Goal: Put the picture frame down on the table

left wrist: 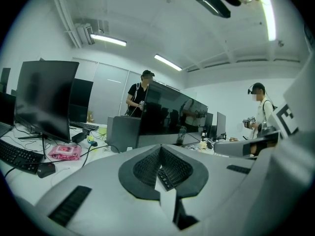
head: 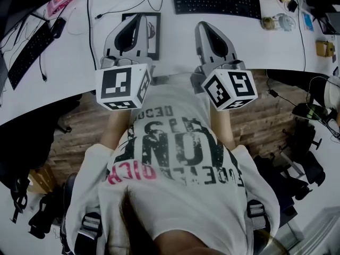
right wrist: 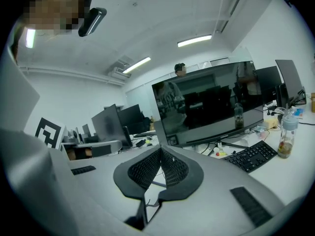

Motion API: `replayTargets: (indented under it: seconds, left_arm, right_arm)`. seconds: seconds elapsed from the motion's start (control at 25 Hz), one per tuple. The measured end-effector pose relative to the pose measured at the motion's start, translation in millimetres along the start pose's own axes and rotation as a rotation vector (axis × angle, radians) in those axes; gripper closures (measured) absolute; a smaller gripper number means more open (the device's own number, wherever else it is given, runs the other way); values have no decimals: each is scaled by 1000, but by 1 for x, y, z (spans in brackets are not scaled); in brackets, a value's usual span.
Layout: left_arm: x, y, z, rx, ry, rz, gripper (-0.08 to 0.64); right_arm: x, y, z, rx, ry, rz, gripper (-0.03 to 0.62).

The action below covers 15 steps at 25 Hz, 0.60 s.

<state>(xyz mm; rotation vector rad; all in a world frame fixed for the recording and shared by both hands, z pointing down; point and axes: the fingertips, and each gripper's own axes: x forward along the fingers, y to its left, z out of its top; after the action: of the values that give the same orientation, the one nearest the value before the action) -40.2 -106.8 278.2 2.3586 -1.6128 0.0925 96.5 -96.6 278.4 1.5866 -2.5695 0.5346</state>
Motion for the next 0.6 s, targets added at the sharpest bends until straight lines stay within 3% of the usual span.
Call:
replayTargets:
  seconds: [0.6]
  left_arm:
    - [2,-4,-4,-9,10,-11,558]
  right_arm:
    - [-1,-5,-3,10,6,0,592]
